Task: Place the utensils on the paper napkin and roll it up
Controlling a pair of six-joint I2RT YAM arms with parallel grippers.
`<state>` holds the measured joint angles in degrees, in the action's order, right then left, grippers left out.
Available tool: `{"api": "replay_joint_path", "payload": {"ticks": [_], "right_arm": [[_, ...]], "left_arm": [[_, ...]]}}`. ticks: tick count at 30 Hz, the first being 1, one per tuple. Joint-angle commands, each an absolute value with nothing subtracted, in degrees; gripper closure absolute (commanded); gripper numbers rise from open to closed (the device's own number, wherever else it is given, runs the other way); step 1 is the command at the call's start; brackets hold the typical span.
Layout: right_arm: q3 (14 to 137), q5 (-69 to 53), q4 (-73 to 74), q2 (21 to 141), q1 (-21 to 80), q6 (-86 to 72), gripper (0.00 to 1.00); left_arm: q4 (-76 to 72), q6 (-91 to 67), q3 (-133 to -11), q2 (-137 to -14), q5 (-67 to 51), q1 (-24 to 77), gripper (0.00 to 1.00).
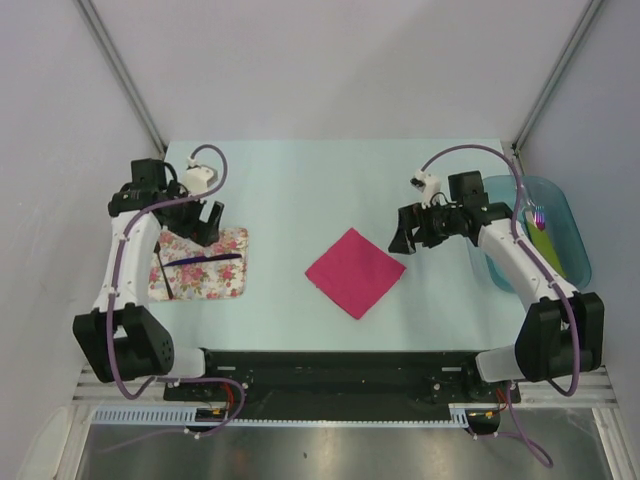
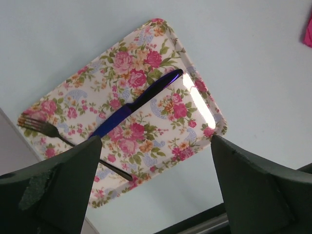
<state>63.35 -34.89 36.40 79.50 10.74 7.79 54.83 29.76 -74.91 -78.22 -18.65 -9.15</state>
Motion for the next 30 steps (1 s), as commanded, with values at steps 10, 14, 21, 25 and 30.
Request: {"api": "replay_joint_path", "payload": {"ticks": [10, 14, 21, 25, 30], "right_arm": [[67.06, -38.15, 40.52, 83.67, 11.43, 12.13, 0.0], [67.76, -38.41, 40.95, 85.6, 11.34, 11.43, 0.0], [67.33, -38.76, 41.13, 86.22, 11.16, 11.51, 0.0], [67.41, -38.76, 41.22, 86.48, 10.99, 11.51, 0.0], [67.32, -38.5, 41.48, 86.57, 10.9, 11.6, 0.0]], "left_arm": [[64.06, 69.85, -82.87, -97.0, -27.06, -8.96, 0.0], [69.26, 80.23, -84.29, -101.86, -28.39, -8.88, 0.09], [55.04, 87.18, -75.95, -99.94, -24.0, -8.88, 0.29], [50.28, 90.43, -71.29, -99.23, -23.03, -8.88, 0.4], [49.3, 91.05, -71.02, -101.24, -23.64, -8.79, 0.45]]}}
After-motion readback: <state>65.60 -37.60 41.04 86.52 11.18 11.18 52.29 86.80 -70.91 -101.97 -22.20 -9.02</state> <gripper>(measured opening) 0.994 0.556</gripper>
